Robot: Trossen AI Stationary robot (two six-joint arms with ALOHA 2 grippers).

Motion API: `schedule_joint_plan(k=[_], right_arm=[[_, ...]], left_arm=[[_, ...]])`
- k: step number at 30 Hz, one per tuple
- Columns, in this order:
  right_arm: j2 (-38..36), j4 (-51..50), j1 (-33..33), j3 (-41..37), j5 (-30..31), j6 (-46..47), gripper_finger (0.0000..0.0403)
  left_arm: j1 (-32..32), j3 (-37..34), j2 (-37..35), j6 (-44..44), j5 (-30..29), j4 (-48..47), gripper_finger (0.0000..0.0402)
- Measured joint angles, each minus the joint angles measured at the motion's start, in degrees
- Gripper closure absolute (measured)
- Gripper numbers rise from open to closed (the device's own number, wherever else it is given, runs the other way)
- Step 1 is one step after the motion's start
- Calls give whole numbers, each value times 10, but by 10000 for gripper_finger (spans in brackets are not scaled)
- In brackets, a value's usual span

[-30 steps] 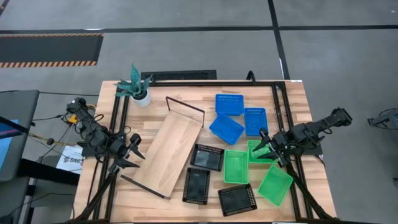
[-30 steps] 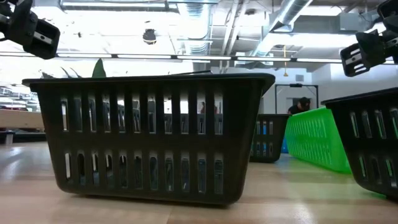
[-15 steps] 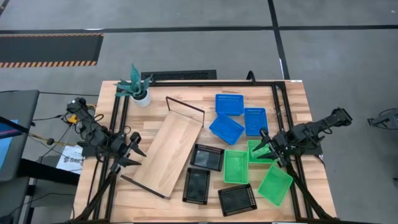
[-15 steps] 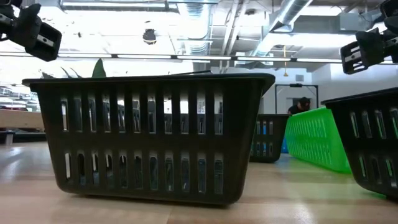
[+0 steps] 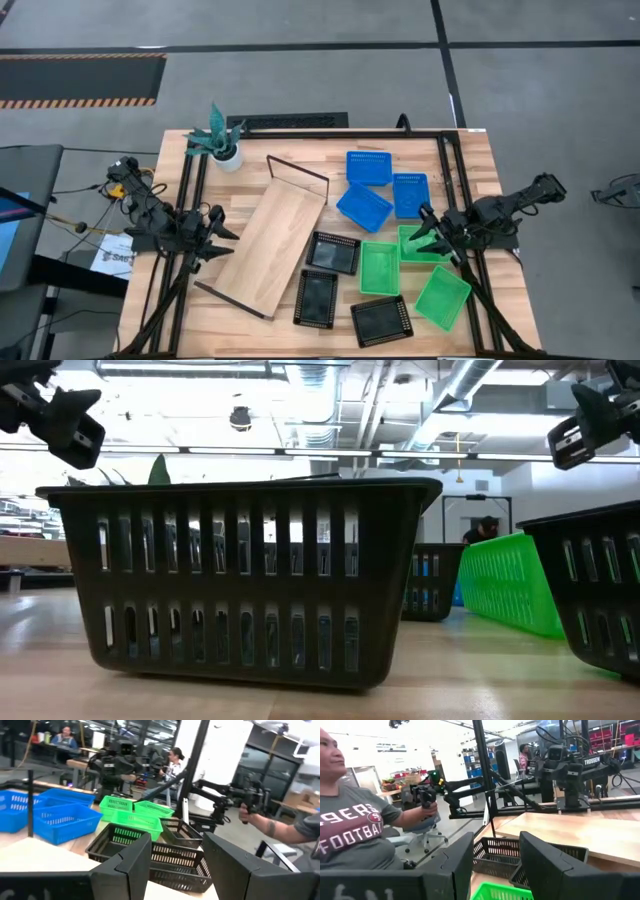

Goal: Stack baskets on shelf by color
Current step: Put the bottom left blue bin on the shelf

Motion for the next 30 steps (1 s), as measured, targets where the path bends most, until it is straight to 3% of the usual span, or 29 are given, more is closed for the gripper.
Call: schedule_joint_plan(k=[8, 13, 19, 25, 30], right_arm=[[0, 20, 0, 1, 16, 0, 222], [0, 35, 0, 1, 31, 2, 226], [0, 74, 0, 13, 187, -22, 223], [13, -133, 0, 121, 379, -60, 212], [89, -267, -1, 217, 446, -19, 207]], left_arm=[[0, 0, 0, -3, -111, 59, 232], [0, 0, 0, 41, -181, 122, 232], [0, 11, 0, 118, -268, 214, 232], [15, 37, 11, 113, -286, 230, 232], [23, 64, 56, 93, -283, 227, 232]])
